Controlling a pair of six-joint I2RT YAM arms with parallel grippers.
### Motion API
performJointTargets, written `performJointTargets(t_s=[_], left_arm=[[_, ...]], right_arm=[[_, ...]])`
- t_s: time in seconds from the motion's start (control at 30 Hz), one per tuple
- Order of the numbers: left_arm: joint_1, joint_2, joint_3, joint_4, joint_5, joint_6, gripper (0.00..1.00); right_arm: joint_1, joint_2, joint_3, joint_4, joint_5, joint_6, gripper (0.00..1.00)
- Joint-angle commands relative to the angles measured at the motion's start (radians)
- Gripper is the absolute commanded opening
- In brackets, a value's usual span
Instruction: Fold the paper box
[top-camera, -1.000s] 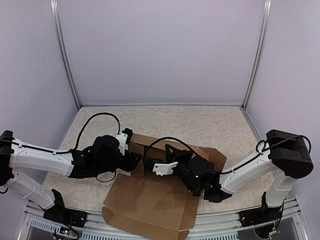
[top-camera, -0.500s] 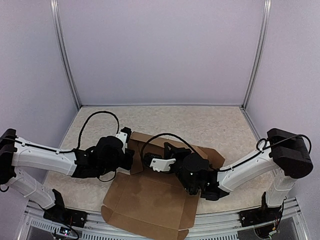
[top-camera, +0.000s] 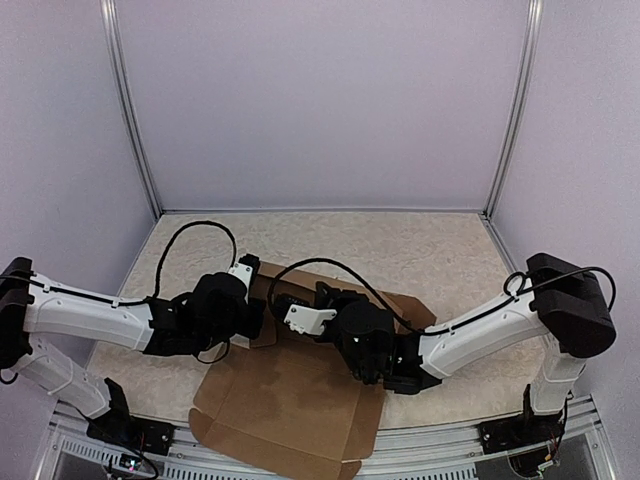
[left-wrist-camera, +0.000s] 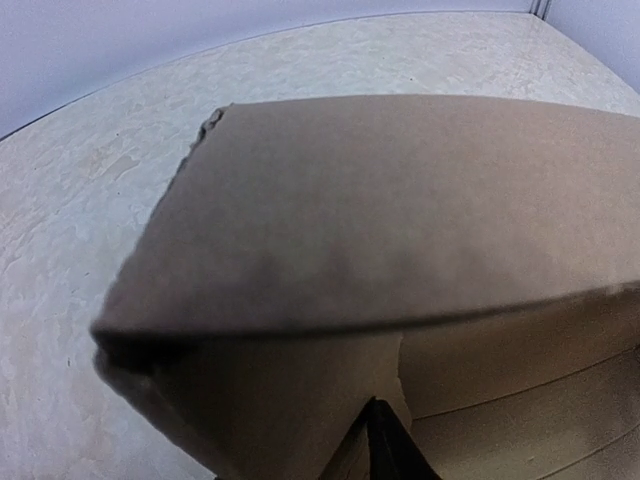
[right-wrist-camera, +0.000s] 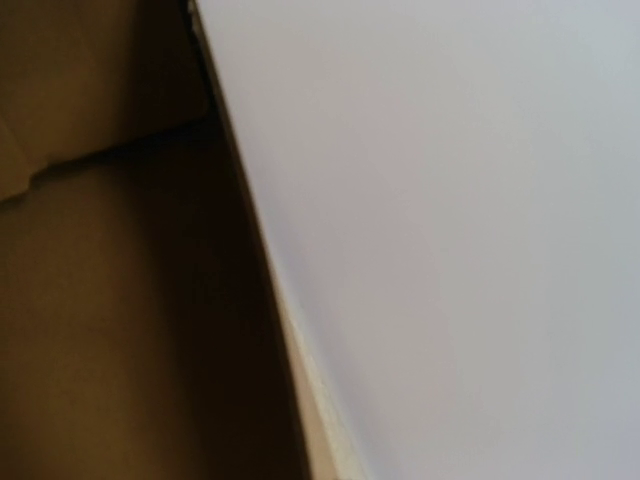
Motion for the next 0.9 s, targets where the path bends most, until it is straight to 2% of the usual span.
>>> performJointTargets(t_s=[0.0,0.07,0.23,0.33,0.63,0.87], left_arm=[[-0.036,-0.011,0.016,0.03,0.134,0.008,0.29],[-0.036,-0.024,-0.003,0.004,0.135,-0.013,0.33],[-0.035,-0.079,-0.055,-0.031,0.146,-0.047,0.53],[-0.037,-0.094,-0.081,-0.019,0.163,-0.069,0.6],[-0.036,-0.161,-0.161,-0.02,0.164,-0.118,0.69],[-0.037,-0.281,-0.184,-0.079,0.198,-0.137,0.74]], right_arm=[[0.015,0.064,0.023,-0.074,-0.09,0.079,0.0],[0.013,0.067,0.022,-0.081,-0.086,0.093,0.0],[0.008,0.072,0.015,-0.086,-0.09,0.138,0.0],[0.007,0.083,0.02,-0.085,-0.095,0.147,0.0],[-0.01,0.075,-0.001,-0.055,-0.084,0.152,0.0],[-0.018,0.088,-0.02,0.013,-0.062,0.078,0.0]])
